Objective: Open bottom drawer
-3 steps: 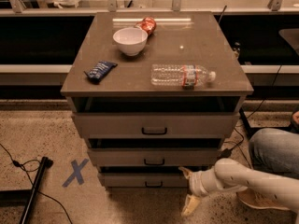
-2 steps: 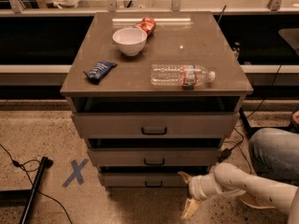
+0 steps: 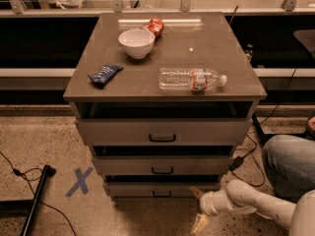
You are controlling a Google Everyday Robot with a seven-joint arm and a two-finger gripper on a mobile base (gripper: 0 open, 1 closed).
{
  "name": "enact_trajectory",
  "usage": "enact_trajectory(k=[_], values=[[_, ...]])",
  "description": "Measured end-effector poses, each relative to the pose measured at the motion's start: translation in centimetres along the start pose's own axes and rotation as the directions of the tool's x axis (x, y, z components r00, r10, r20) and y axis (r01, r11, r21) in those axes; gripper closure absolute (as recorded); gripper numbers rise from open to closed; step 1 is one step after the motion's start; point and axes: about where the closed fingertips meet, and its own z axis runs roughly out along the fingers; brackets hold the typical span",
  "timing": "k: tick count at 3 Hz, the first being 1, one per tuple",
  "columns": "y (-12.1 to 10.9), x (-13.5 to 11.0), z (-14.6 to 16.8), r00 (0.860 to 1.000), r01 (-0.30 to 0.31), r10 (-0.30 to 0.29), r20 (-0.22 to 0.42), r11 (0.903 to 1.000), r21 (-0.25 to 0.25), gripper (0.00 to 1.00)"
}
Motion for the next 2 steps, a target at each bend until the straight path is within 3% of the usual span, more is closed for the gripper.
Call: enact_trajectory(k=[2], values=[[-4.2, 4.3, 2.7, 0.995, -0.088, 0.086, 0.043, 0.9956, 0.032, 0.00]])
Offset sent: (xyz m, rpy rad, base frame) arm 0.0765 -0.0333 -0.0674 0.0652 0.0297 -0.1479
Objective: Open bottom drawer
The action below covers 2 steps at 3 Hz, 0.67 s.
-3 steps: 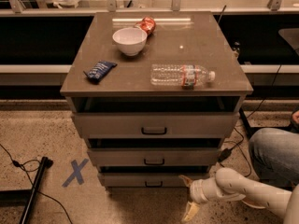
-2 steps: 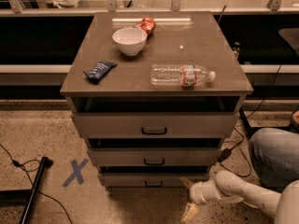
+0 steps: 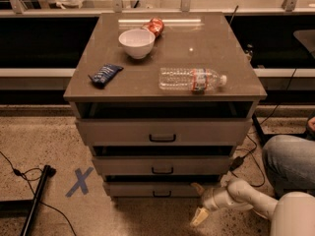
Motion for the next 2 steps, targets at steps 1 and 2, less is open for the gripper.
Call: enact_trajectory(k=[1, 2], values=[[-1.36, 0.26, -0.40, 0.999, -0.011, 0.010, 0.031, 0.9996, 0.026, 0.00], [-1.36, 0.26, -0.40, 0.999, -0.011, 0.010, 0.031, 0.9996, 0.026, 0.00]])
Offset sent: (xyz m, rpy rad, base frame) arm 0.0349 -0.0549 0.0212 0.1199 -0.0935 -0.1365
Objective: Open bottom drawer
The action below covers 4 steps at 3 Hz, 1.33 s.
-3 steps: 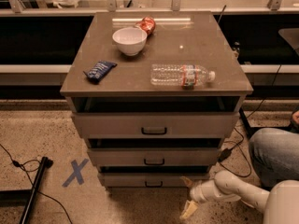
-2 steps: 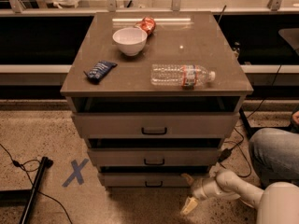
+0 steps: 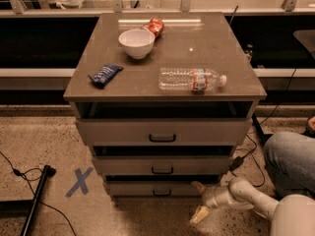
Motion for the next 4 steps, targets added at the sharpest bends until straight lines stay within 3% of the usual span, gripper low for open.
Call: enact_trajectory(k=[1, 2, 3, 4], values=[[0.1, -0.1, -0.1, 1.000, 0.003, -0.003, 0.003, 1.0000, 0.002, 0.19], [1.8, -1.6, -2.0, 0.998, 0.047, -0.047, 0.036, 0.9987, 0.021, 0.34], [3.4, -3.3, -4.2, 0.993, 0.095, -0.098, 0.058, 0.9942, 0.050, 0.33], [3.2, -4.6, -4.9, 0.988, 0.140, -0.144, 0.050, 0.9868, 0.082, 0.21]])
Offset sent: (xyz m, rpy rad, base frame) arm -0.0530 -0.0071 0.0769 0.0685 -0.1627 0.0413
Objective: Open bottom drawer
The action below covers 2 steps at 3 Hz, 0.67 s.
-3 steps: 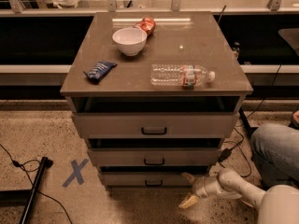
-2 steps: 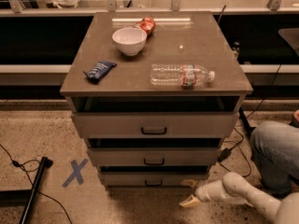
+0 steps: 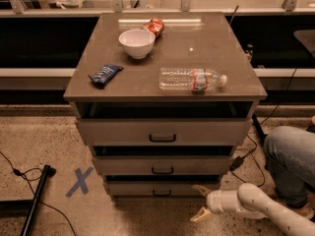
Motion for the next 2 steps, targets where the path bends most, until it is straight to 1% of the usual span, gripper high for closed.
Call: enact_trajectory(k=[1, 2], values=[[-2.0, -0.4, 1.2, 0.999, 0.042, -0.041, -0.007, 0.9990, 0.016, 0.25], [-3.3, -0.3, 1.6, 0.998, 0.059, -0.059, -0.013, 0.9979, 0.027, 0.25]])
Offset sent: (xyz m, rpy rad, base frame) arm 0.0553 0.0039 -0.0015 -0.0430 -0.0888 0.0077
